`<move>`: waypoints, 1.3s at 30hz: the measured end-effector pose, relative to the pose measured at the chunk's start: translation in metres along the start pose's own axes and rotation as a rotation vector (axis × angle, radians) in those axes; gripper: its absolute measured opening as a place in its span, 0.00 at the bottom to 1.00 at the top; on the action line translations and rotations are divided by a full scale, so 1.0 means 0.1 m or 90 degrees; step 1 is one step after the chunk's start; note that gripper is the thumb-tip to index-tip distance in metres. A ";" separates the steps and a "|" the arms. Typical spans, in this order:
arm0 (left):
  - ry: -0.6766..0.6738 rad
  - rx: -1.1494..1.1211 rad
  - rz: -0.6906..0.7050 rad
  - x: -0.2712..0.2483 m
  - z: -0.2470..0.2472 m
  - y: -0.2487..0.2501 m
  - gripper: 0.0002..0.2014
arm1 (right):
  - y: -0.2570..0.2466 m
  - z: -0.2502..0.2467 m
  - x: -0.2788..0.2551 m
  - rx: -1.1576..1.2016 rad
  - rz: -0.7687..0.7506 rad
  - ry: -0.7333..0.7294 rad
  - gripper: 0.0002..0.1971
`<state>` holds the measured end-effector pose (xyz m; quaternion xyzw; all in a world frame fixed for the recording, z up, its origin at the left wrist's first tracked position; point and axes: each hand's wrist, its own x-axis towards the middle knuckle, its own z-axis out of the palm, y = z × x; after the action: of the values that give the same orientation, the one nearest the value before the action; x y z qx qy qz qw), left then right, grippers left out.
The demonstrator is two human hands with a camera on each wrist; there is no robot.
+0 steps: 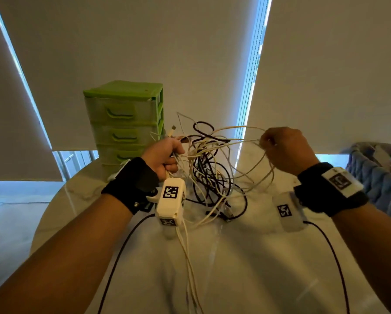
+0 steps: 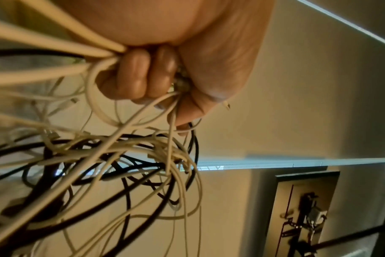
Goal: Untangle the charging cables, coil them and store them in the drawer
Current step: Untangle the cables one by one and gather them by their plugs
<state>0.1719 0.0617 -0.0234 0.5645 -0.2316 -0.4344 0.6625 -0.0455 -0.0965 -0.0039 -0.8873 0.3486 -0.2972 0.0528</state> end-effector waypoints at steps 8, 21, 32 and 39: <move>-0.062 -0.005 0.006 0.06 0.11 -0.02 0.14 | -0.38 0.01 -0.16 -0.036 -0.107 0.056 0.17; -0.134 -0.004 0.033 -0.01 0.31 -0.17 0.27 | -0.63 0.24 -0.05 -0.044 -0.259 -0.086 0.08; -0.167 -0.070 0.006 -0.04 0.33 -0.13 0.14 | -0.43 0.22 -0.12 0.144 -0.225 -0.144 0.18; -0.239 -0.037 -0.049 -0.09 0.27 -0.11 0.09 | -0.45 0.27 -0.03 -0.102 -0.142 -0.039 0.23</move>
<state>0.1424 0.0542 -0.0249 0.4625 -0.3167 -0.5634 0.6069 -0.0052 -0.0638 -0.0138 -0.9306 0.2688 -0.2453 -0.0407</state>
